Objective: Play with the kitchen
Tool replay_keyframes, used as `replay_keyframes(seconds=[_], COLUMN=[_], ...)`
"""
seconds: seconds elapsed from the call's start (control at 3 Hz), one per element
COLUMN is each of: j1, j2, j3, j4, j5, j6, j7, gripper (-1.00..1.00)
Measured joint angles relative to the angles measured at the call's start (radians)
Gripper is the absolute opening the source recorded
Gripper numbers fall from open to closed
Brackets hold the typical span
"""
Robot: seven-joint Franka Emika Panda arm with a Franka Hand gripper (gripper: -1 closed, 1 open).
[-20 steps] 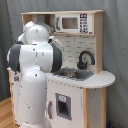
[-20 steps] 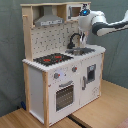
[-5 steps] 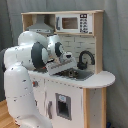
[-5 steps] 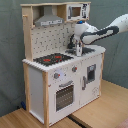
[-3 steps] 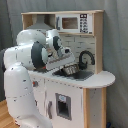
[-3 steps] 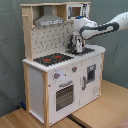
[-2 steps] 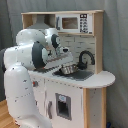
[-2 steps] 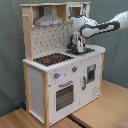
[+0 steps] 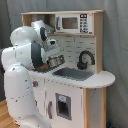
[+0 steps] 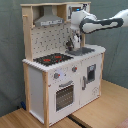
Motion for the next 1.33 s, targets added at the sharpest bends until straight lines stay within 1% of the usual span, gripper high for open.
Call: replay_keyframes(seconds=[0.33, 0.67, 1.0, 1.33], j1=[-0.001, -0.009, -0.031, -0.069], j2=[-0.026, -0.082, -0.146, -0.212], j3=[0.069, 0.094, 0.112, 0.135], j4=[0.02, 0.043, 0.075, 0.124], j5=[0.014, 0.058, 0.115, 0.172], j6=[0.075, 0.145, 0.192, 0.214], j7=[0.015, 0.005, -0.017, -0.045], gripper=[-1.0, -1.0, -1.0, -1.0])
